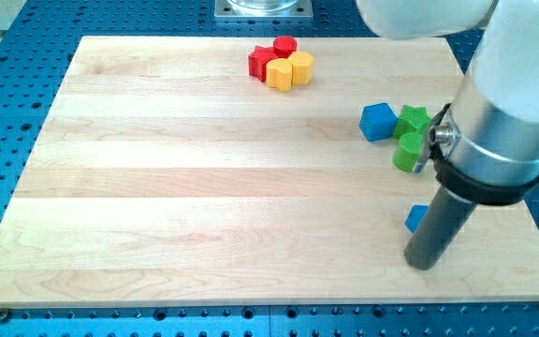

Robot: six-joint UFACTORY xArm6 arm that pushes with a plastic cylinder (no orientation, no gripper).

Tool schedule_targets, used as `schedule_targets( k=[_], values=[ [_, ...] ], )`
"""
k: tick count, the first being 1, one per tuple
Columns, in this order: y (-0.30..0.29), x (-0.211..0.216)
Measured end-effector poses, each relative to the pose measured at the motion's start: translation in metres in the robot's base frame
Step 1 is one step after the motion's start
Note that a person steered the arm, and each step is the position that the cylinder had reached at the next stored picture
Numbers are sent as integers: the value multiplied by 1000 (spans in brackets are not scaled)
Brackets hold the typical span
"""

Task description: Push the blue blocks into the green blocks

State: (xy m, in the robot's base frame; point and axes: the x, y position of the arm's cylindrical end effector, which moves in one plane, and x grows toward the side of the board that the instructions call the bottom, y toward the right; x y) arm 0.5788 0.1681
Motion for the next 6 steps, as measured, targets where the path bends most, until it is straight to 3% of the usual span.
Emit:
schedule_targets(
  k=[3,6],
  values=[
    [20,-70],
    [-6,-104]
  ],
)
